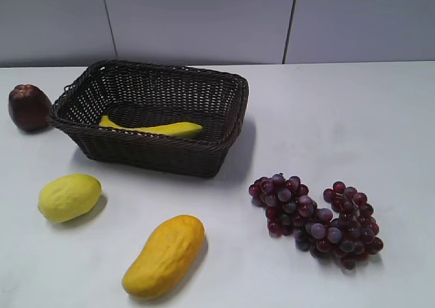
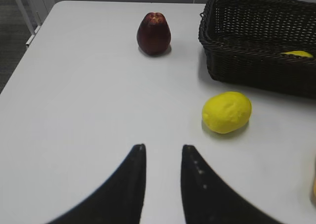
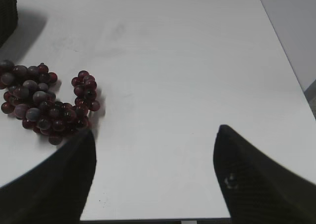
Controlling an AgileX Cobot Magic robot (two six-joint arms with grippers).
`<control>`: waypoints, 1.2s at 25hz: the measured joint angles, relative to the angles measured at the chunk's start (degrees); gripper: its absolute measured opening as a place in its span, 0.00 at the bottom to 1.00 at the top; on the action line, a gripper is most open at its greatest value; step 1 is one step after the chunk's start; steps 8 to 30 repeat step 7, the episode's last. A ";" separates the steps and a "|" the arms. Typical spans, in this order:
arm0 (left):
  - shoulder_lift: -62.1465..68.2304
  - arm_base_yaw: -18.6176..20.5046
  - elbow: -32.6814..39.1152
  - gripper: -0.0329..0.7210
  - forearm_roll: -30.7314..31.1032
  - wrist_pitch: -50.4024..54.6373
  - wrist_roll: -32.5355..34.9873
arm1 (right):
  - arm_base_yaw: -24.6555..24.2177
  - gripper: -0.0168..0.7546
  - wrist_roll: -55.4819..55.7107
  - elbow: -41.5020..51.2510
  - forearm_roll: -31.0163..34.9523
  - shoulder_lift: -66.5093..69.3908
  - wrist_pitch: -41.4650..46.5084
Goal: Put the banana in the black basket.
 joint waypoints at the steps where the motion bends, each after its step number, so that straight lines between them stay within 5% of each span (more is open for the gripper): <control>1: 0.00 0.00 0.00 0.36 0.00 0.00 0.00 | 0.00 0.79 0.00 0.00 0.00 0.00 0.00; 30: 0.00 0.00 0.00 0.36 0.00 0.00 0.00 | 0.00 0.79 0.00 0.00 0.00 0.00 0.00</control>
